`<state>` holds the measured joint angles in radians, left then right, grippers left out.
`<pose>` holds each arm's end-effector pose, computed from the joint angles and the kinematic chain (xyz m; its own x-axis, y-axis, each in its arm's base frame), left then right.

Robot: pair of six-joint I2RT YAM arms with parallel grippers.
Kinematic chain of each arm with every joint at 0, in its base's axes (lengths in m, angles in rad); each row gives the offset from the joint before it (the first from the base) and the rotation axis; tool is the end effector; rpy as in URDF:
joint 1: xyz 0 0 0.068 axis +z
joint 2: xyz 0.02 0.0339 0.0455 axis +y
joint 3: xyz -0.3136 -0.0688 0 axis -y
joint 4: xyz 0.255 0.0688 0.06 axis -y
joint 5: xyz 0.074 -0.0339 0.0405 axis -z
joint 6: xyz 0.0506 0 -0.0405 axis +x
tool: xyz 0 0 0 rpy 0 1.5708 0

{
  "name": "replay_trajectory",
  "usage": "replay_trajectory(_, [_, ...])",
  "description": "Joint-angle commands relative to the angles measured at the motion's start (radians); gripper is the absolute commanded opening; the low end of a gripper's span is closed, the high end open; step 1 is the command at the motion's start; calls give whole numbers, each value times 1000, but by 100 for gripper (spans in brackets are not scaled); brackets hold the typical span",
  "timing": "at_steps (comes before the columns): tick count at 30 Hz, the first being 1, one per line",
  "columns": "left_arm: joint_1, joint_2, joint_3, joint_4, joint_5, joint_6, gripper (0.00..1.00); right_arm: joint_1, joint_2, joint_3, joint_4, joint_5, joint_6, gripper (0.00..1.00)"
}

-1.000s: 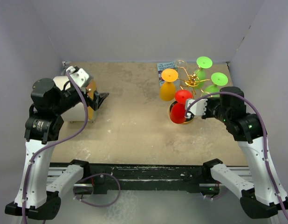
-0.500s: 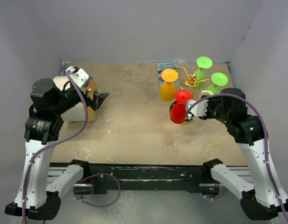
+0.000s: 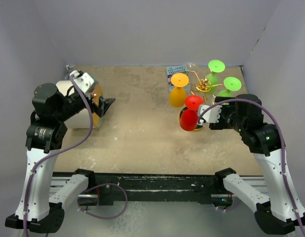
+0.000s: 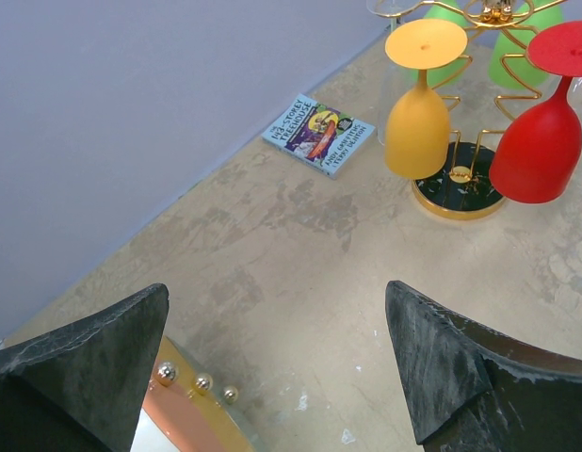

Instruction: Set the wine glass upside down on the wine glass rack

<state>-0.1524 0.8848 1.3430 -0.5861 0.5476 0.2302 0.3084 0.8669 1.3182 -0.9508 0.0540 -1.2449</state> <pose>0.1341 -0.0473 0.5078 0.0233 0.1935 -0.9808 0.6519 0.7409 0.1617 0.1244 0.0368 0.4581 0.0983 -0.9615 -0.2565 -0.5150 0.1715 -0.8399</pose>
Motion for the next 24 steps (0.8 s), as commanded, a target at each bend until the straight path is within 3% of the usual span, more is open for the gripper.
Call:
replay_trajectory(1, [7,-10,-1,36,-1,18,99,-18,-15,58,64,-22,142,82])
replay_trajectory(5, [7,-9,3,46,-59,6,99,-40,-19,100,110,-41,320,91])
replay_trajectory(11, [14,-14,27,56,-140,-21,99,-51,26,159,115,-13,492,92])
replay_trajectory(19, [37,-34,35,101,-378,-69,99,-192,58,138,355,-15,801,98])
replay_trajectory(24, [48,-57,4,127,-405,-105,99,-243,15,58,538,29,972,100])
